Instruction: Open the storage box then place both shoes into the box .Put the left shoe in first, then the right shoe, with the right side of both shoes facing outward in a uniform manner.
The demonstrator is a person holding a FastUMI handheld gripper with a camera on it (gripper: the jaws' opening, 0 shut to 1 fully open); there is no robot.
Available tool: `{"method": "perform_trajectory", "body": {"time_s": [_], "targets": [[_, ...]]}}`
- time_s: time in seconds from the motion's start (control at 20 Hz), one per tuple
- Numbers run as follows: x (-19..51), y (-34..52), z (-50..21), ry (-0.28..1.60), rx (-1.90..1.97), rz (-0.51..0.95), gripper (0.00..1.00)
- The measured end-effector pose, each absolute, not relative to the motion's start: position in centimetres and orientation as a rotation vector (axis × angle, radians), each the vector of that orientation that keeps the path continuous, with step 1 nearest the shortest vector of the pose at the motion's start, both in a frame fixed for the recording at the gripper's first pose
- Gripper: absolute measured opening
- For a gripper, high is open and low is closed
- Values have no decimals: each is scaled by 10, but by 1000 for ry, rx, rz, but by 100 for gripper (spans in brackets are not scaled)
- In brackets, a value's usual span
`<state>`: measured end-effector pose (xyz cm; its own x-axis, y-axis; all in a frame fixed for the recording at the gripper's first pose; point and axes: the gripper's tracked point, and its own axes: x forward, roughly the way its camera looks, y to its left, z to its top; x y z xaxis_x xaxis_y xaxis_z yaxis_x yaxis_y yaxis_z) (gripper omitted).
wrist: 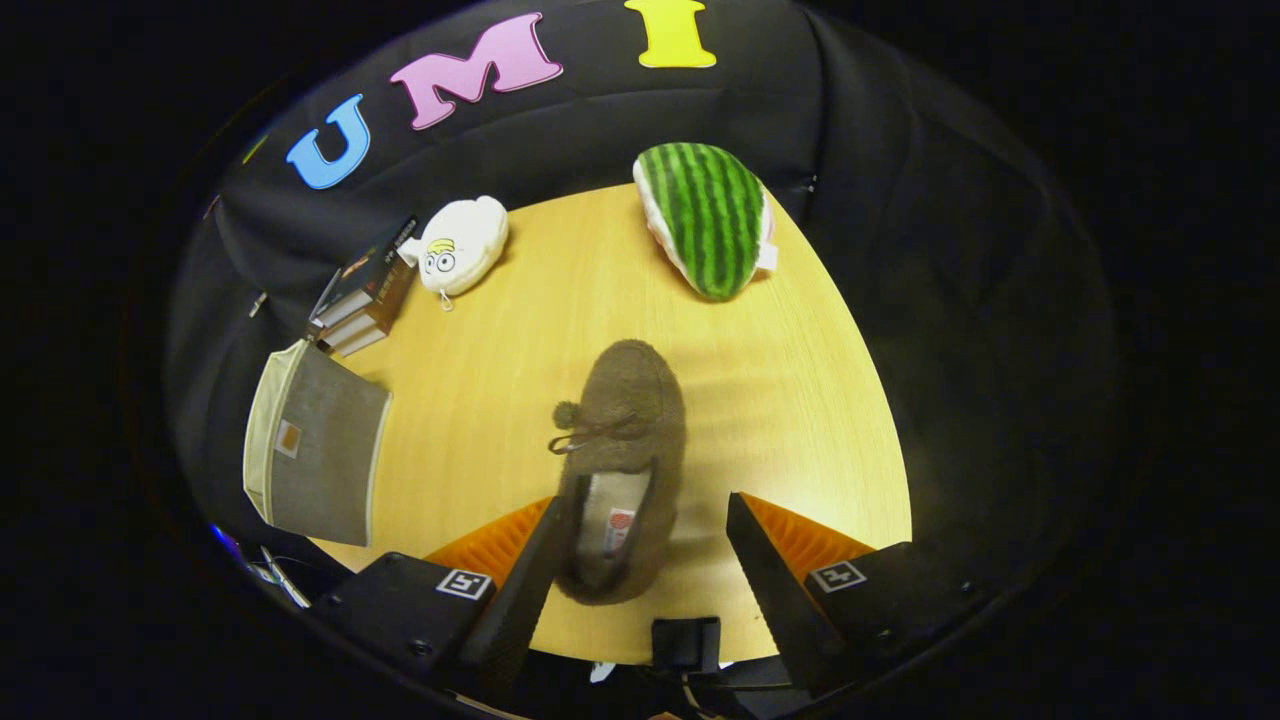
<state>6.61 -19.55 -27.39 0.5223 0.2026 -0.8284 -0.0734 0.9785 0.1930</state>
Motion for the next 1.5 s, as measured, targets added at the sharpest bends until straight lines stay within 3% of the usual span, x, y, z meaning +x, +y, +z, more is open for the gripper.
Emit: {"method": "perform_trajectory", "body": {"time_s": [0.35,0.8,0.85,0.95,1.1,1.15,1.35,1.5], "targets": [[89,-200,-326,1110,108,150,99],[104,-187,-338,1138,143,158,98],[104,-182,-337,1142,169,171,90],[103,-174,-337,1157,193,170,57],[103,-176,-338,1150,167,151,39],[102,-179,-337,1151,166,143,28],[103,-183,-335,1132,162,100,6],[97,-178,-325,1122,154,108,6]]}}
